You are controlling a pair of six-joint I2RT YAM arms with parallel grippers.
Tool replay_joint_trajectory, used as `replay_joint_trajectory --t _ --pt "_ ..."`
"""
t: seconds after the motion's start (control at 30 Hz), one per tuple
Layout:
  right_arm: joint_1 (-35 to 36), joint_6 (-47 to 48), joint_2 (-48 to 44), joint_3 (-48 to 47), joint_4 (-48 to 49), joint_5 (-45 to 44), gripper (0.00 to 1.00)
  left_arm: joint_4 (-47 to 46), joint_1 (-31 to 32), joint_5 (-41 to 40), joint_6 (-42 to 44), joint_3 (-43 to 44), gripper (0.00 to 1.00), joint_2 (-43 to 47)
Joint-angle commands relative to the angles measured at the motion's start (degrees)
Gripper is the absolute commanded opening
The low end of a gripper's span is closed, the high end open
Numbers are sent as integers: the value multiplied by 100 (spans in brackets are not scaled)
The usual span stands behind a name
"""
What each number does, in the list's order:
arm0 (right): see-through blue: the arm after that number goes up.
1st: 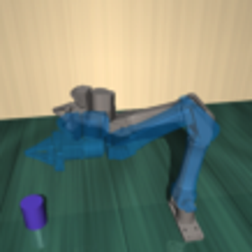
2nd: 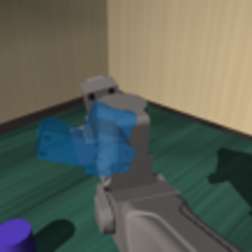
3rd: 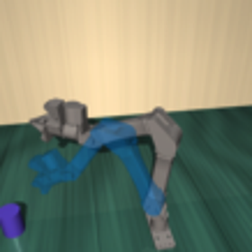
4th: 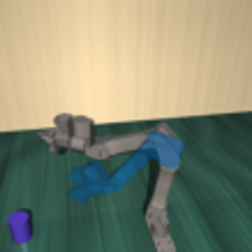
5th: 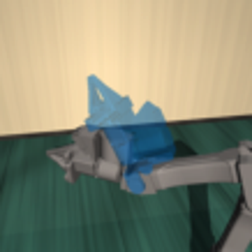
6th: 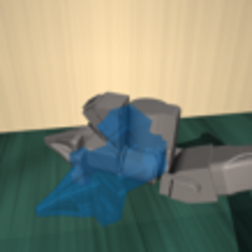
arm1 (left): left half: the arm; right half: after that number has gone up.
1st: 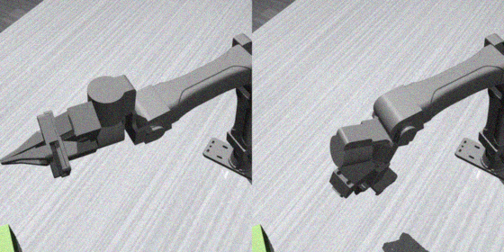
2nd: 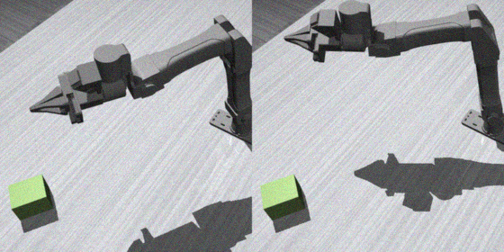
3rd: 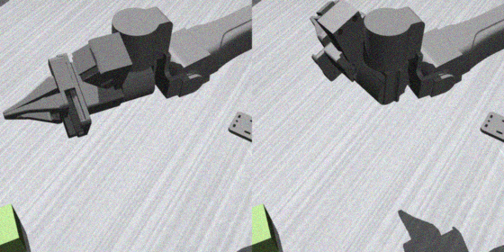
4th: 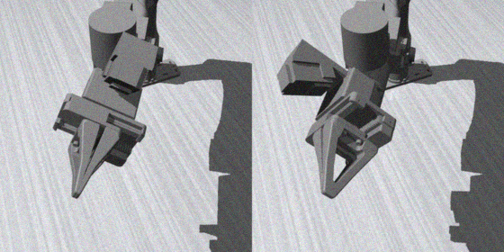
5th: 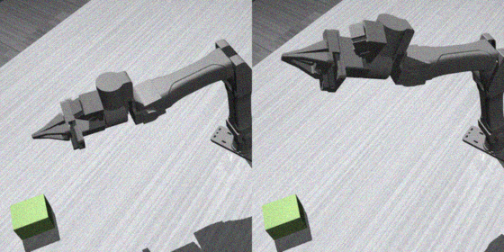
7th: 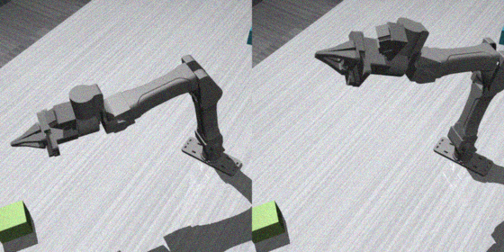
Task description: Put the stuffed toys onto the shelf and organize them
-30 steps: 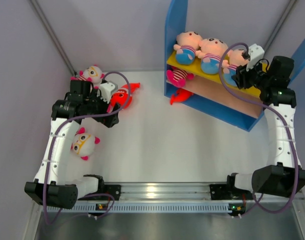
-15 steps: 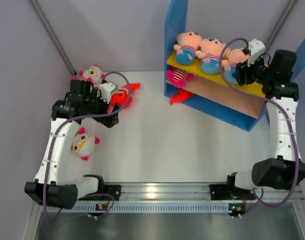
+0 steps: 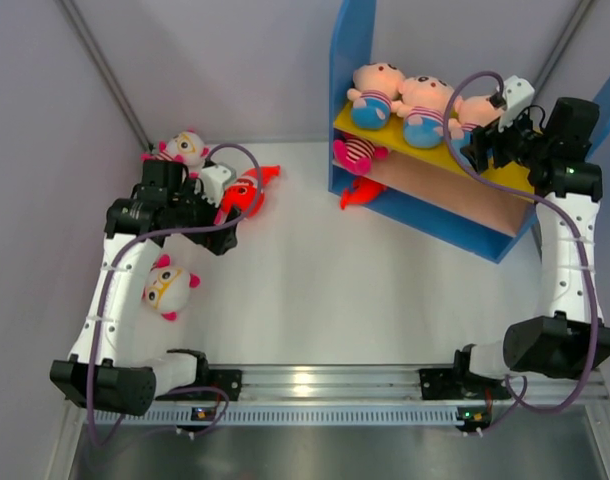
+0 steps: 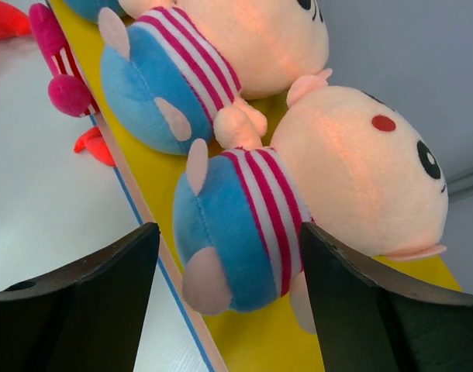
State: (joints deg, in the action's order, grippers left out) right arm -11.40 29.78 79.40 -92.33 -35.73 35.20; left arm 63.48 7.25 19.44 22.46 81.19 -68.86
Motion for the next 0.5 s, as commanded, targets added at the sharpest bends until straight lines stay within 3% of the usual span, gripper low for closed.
replay_joint_trajectory --t 0.0,0.17,0.33,0.47 --pt "67 -112 -573 -294 74 225 74 -47 23 -230 -5 -59 99 -127" --pt "129 -359 -978 -329 338 224 80 -309 14 -739 4 19 98 -601" --pt "243 -447 -1215 -321 426 189 81 -925 31 -1179 -153 678 92 -1804" --pt "331 -342 -1435 57 567 154 82 -1583 154 -1468 -417 1144 99 -2877"
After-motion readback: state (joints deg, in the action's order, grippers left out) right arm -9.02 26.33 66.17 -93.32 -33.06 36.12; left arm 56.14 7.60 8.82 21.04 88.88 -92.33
